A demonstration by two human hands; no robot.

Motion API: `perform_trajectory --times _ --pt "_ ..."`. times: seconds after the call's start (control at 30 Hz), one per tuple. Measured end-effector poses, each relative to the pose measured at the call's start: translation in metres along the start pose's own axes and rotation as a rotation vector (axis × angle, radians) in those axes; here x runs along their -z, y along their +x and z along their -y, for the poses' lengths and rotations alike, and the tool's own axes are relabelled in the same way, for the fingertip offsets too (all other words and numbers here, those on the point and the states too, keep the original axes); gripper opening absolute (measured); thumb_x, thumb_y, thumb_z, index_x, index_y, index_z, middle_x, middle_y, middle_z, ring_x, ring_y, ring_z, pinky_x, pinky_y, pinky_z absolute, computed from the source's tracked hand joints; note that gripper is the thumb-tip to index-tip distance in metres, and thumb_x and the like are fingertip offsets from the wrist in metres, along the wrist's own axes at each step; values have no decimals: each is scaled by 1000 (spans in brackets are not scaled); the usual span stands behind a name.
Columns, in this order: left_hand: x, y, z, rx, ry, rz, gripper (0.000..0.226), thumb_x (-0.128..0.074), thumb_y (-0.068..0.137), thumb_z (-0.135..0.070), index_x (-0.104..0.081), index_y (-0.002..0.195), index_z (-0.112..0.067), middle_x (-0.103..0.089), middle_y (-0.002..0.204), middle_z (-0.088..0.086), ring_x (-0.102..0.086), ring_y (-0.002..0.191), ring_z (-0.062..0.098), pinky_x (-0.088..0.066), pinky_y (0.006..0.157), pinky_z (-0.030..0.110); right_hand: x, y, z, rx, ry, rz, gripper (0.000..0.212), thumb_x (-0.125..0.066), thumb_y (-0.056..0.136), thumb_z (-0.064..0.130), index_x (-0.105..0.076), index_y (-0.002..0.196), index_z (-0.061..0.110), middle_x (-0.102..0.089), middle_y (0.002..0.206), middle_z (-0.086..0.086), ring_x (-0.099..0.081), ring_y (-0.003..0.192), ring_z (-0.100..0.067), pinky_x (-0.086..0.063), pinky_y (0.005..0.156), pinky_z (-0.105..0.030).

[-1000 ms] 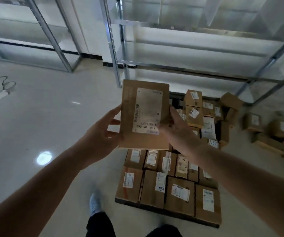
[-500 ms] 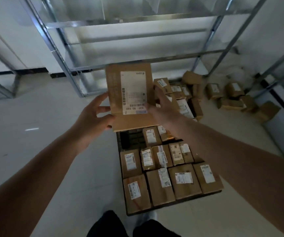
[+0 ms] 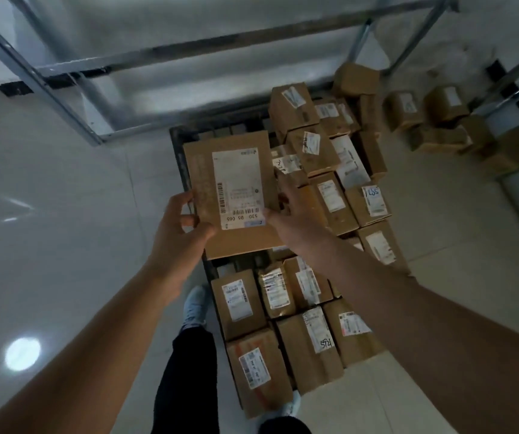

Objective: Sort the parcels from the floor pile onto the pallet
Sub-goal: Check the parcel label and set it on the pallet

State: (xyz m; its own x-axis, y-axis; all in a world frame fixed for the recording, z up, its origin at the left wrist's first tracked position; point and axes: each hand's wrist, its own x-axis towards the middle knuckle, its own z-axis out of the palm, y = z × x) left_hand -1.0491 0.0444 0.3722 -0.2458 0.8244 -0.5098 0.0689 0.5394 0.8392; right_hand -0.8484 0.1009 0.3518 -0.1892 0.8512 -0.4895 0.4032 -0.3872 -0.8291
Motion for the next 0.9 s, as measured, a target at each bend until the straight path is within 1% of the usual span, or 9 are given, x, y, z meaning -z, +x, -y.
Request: perform_trajectory --times 0.2,0.37,0.43,0.47,0.53,0.6,0.67,0.77,0.9 --pt "-27 136 99 174 -78 18 46 -71 91 -10 -52 111 -47 -69 118 3 -69 109 23 -58 94 50 -50 114 -100 -150 -35 -94 71 -67 101 25 -26 140 68 -50 115 42 -57 125 -6 -53 108 -47" --pt "-40 208 180 281 -78 31 39 -68 90 -7 -51 107 -38 -70 110 -3 -72 99 19 -59 71 31 -85 180 -191 -229 -116 -146 71 -66 102 27 -29 157 52 -41 95 67 -41 91 42 -41 78 -11" --pt "-45 229 208 320 -78 49 36 -65 91 -6 -51 109 -33 -70 108 -3 -74 96 19 -61 69 33 -96 195 -218 -262 -128 -179 70 -64 103 28 -29 156 55 -51 108 54 -51 99 29 -49 83 -16" --pt "-47 238 220 340 -78 66 35 -64 91 -6 -51 111 -32 -69 110 -1 -74 96 20 -61 71 33 -101 201 -231 -273 -113 -178 70 -63 104 25 -29 157 55 -55 125 41 -54 112 15 -55 94 -28" --pt "-51 252 244 382 -75 104 35 -64 92 -6 -50 113 -29 -69 114 4 -74 98 22 -61 69 30 -110 209 -254 -312 -85 -165 71 -60 105 18 -27 159 52 -49 154 13 -50 138 -13 -50 111 -48" --pt "-55 263 267 421 -65 128 34 -66 93 -6 -49 114 -26 -71 113 6 -75 97 21 -59 62 24 -118 215 -274 -345 -86 -151 73 -57 106 13 -26 161 50 -39 165 6 -40 150 -22 -43 118 -52" --pt "-60 273 288 461 -62 152 34 -67 93 -7 -49 117 -24 -72 113 7 -75 98 20 -59 65 25 -124 218 -292 -368 -86 -141 73 -55 106 10 -25 162 48 -35 167 5 -37 151 -22 -42 119 -51" --pt "-67 287 314 501 -57 177 33 -68 93 -10 -50 117 -24 -72 114 8 -72 104 22 -60 87 37 -130 222 -313 -383 -87 -143 72 -54 106 10 -26 162 45 -37 166 4 -39 150 -22 -45 117 -50" --pt "-76 297 338 517 -51 210 31 -68 93 -11 -54 117 -24 -75 112 3 -72 103 16 -56 83 30 -134 229 -337 -390 -111 -190 66 -51 107 14 -29 163 41 -42 157 1 -49 136 -18 -47 88 -18"
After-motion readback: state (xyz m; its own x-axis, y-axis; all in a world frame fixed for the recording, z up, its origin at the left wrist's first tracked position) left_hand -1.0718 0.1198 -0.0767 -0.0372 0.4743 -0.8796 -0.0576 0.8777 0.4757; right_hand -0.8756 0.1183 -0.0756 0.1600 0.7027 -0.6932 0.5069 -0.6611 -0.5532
